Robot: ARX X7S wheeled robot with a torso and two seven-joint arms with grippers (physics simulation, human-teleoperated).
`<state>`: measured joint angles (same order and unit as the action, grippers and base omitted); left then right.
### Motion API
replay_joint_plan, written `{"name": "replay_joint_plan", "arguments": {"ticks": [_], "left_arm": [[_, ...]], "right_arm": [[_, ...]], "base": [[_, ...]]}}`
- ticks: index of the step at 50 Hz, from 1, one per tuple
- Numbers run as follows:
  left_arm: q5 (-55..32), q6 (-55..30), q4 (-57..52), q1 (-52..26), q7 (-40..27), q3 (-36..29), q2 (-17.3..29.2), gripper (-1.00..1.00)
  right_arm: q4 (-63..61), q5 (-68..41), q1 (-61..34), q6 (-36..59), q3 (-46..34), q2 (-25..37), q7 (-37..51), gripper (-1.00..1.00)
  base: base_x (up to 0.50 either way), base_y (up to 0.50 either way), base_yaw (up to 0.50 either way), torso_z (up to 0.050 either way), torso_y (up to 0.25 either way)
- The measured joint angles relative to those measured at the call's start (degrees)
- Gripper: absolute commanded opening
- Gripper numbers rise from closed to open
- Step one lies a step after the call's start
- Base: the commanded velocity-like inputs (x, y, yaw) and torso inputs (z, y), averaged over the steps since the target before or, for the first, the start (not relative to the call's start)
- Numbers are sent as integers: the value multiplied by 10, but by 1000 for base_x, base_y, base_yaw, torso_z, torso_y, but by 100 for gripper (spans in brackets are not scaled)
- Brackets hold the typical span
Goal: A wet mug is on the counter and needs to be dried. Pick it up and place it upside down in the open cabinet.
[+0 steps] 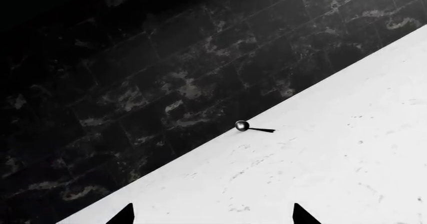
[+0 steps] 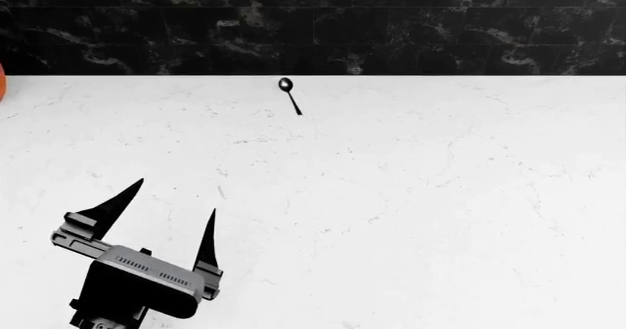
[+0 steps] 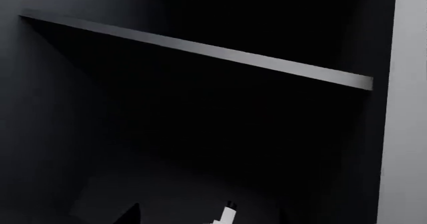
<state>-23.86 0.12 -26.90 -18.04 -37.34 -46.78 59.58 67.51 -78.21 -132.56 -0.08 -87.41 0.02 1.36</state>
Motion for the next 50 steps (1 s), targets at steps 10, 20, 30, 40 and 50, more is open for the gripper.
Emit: {"name": "replay_joint_plan", "arguments": {"ticks": [10,20,30,40,50], "left_arm": [[0,0,-1,0,1,1,1,100],[1,2,-2,1,0,2,3,100],[0,2,-3,2,-3,5,4,100],[-4,-4,-2,-1,-7,9,4,100],[-12,-11,2,-5,-11,14,1,100]], "right_arm": [[-21,-12,-13,-32,13,0,-22,100],[-49,-24,-19,-40,40,0,-39,100],[-104,-47,-14,-34,59,11,-36,100],[-206,-55,-1,-24,72,50,-1,100],[-301,-53,10,-16,79,92,39,100]], "base": [[0,0,0,0,0],[0,0,0,0,0],[0,0,0,0,0],[0,0,0,0,0],[0,0,0,0,0]]}}
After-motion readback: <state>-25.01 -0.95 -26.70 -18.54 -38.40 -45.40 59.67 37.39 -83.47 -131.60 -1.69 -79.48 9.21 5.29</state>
